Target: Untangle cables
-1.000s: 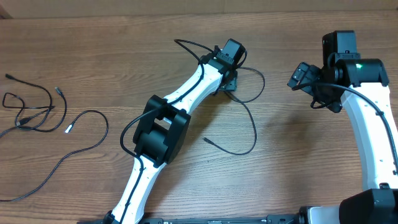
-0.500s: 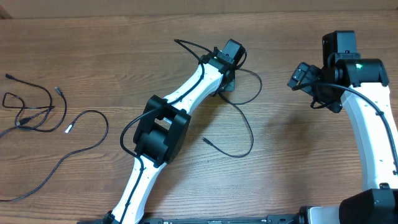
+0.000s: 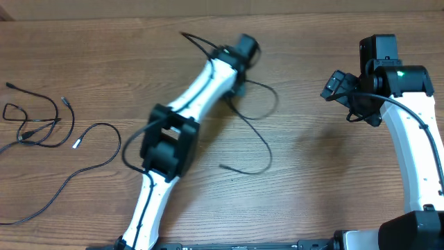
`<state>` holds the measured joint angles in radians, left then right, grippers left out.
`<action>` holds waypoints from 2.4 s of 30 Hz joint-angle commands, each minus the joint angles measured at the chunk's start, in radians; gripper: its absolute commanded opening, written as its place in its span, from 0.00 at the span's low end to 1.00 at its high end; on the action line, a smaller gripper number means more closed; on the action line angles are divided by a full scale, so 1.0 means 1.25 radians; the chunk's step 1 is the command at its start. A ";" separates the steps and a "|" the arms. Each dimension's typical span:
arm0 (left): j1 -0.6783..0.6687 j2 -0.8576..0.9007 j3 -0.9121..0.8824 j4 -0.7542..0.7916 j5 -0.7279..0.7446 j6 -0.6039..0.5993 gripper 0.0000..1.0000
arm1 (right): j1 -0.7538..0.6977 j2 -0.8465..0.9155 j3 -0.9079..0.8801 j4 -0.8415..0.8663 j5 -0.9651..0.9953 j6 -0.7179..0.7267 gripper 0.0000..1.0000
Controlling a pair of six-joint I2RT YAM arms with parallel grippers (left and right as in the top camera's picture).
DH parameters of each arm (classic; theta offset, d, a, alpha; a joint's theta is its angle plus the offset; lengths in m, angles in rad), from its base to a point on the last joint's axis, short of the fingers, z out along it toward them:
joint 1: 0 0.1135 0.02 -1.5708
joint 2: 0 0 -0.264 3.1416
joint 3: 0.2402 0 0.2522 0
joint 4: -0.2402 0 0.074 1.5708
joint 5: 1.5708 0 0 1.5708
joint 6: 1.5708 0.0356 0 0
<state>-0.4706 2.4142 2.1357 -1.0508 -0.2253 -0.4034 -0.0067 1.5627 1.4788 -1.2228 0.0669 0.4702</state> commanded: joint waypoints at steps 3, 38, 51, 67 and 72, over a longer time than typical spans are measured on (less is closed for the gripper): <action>0.145 -0.175 0.099 -0.045 -0.031 0.024 0.04 | -0.003 -0.001 -0.004 0.001 0.005 -0.002 1.00; 0.696 -0.346 0.099 -0.251 0.122 0.044 1.00 | -0.003 -0.001 -0.004 -0.002 -0.022 -0.007 1.00; 0.565 -0.346 0.099 -0.420 0.321 0.303 0.73 | -0.003 -0.001 -0.004 0.005 -0.085 -0.068 1.00; 0.294 -0.346 0.099 -0.428 0.349 0.284 1.00 | -0.003 -0.001 -0.004 0.005 -0.085 -0.068 1.00; 0.254 -0.346 0.099 -0.428 0.349 0.284 1.00 | -0.003 -0.001 -0.004 0.005 -0.085 -0.068 1.00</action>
<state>-0.1318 1.9827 2.2562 -1.5860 0.1989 -0.0551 -0.0067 1.5627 1.4788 -1.2221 -0.0376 0.3912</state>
